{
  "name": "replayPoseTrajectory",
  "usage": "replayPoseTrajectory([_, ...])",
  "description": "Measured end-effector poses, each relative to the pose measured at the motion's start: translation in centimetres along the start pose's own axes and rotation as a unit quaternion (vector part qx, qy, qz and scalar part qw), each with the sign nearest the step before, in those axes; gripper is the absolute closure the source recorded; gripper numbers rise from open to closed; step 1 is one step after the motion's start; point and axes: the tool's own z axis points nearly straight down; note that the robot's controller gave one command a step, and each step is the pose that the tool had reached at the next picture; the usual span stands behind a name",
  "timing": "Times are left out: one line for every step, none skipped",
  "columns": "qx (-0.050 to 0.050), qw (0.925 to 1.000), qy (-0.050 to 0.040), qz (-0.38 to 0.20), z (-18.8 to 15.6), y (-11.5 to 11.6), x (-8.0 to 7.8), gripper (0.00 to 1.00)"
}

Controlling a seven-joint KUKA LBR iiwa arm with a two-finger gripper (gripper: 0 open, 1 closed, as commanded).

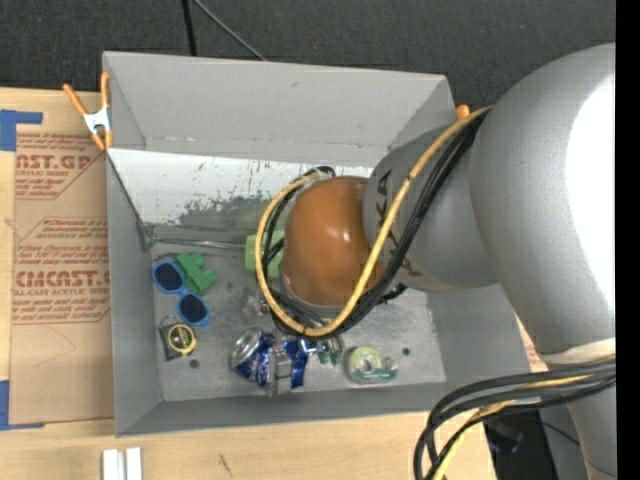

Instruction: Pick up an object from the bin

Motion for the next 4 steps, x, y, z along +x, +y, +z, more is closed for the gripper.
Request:
replayPoseTrajectory([0.0,0.9993,0.0013,0.038,0.1,-1.1,0.1,0.0])
replayPoseTrajectory([0.0,0.9956,0.0,0.094,3.1,-0.8,0.6,0.0])
replayPoseTrajectory([0.0,0.9956,-0.0012,0.094,3.1,-0.8,0.5,0.0])
replayPoseTrajectory([0.0,0.9956,0.0009,0.094,3.0,-0.8,0.6,1.0])
